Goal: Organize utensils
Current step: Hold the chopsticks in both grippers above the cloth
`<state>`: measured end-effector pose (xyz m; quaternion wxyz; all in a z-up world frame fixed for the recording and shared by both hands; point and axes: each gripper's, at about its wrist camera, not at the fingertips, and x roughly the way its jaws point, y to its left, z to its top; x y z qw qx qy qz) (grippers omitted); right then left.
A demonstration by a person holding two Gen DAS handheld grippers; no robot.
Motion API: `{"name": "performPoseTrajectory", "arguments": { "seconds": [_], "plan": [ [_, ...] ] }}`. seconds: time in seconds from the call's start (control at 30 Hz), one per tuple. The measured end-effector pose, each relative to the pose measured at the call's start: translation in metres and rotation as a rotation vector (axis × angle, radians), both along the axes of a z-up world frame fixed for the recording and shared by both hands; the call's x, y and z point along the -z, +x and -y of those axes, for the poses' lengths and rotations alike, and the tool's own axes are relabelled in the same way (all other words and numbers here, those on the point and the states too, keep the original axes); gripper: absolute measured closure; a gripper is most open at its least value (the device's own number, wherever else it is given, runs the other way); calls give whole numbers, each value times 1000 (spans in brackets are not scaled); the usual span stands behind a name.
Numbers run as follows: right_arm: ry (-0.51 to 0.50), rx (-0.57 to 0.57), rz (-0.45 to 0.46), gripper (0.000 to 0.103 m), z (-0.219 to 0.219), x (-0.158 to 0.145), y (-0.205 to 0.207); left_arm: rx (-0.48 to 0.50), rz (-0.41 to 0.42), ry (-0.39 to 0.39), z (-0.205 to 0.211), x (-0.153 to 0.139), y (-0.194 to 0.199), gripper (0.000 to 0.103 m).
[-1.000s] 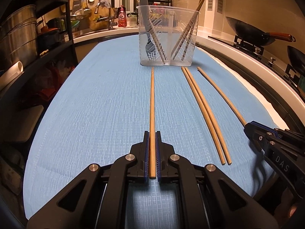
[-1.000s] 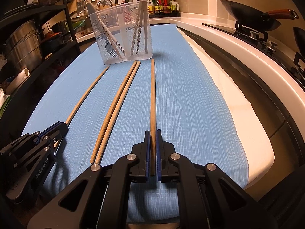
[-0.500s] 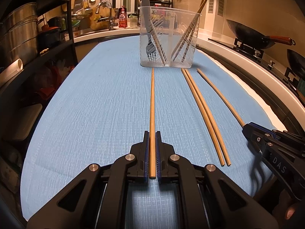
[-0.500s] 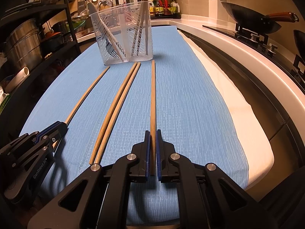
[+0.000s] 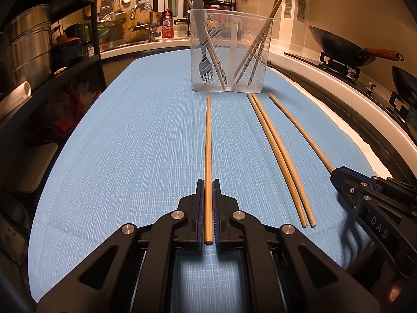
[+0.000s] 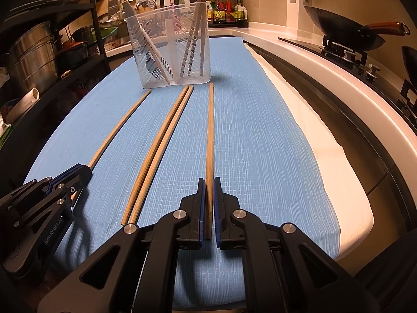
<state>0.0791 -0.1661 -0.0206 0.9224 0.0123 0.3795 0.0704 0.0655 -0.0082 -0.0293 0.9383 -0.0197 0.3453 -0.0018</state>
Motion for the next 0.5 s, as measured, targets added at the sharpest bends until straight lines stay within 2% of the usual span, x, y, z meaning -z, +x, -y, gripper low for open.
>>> {"name": "performPoseTrajectory", "arguments": {
  "seconds": [0.5],
  "plan": [
    [-2,-1,0,96,0,0,0,2,2,6,1,0,0,97]
  ]
}}
